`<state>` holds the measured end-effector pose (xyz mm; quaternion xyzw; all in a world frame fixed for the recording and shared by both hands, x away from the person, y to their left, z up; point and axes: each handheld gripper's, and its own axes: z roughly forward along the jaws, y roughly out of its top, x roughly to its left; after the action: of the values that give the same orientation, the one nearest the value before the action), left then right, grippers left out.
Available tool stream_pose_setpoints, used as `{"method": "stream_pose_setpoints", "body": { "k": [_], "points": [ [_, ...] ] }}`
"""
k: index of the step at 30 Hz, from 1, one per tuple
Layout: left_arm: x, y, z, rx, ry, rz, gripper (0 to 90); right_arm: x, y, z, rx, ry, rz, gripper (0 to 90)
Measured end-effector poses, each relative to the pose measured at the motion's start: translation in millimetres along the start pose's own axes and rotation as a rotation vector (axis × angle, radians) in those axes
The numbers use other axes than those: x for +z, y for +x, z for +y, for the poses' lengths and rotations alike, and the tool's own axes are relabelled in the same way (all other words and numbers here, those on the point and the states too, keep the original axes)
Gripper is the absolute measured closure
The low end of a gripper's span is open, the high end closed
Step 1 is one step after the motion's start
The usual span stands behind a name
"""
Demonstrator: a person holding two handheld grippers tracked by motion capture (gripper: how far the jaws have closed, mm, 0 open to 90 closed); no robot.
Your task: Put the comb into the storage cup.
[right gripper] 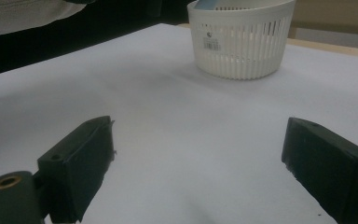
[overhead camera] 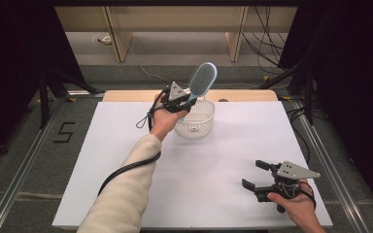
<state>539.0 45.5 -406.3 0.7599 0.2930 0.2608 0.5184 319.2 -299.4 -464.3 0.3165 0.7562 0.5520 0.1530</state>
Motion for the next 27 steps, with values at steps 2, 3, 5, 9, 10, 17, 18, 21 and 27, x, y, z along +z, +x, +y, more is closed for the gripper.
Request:
{"method": "stream_pose_setpoints", "body": {
  "k": [2, 3, 5, 9, 10, 17, 18, 21, 27],
  "points": [
    [0.3, -0.2, -0.6, 0.003, 0.002, -0.001, 69.6, 0.0, 0.0, 0.0, 0.001, 0.000, 0.000, 10.1],
    [0.6, -0.3, -0.9, -0.001, 0.002, -0.001, 69.6, 0.0, 0.0, 0.0, 0.001, -0.001, 0.000, 10.1],
    [0.9, -0.5, -1.5, -0.001, 0.000, 0.002, 69.6, 0.0, 0.0, 0.0, 0.000, 0.000, 0.000, 10.1],
    [1.6, -0.8, -2.8, 0.006, 0.007, -0.008, 69.6, 0.3, 0.0, -0.3, -0.001, 0.005, 0.003, 10.1],
    [1.7, -0.8, -3.0, 0.008, 0.007, -0.008, 69.6, 0.3, -0.1, -0.3, -0.001, 0.004, 0.003, 10.0],
    [2.1, -1.4, -3.6, 0.005, 0.010, -0.016, 69.5, 0.3, 0.0, -0.3, 0.000, 0.005, 0.003, 10.1],
    [2.2, -1.4, -3.6, 0.005, 0.011, -0.016, 69.6, 0.3, 0.0, -0.3, 0.000, 0.005, 0.002, 10.1],
    [2.5, -1.2, -3.7, 0.007, 0.015, -0.017, 69.5, 0.3, 0.0, -0.3, 0.000, 0.003, 0.004, 10.1],
    [2.6, -0.6, -4.3, 0.007, 0.020, -0.024, 69.5, 0.3, -0.1, -0.3, 0.000, 0.003, 0.004, 10.1]
  ]
}}
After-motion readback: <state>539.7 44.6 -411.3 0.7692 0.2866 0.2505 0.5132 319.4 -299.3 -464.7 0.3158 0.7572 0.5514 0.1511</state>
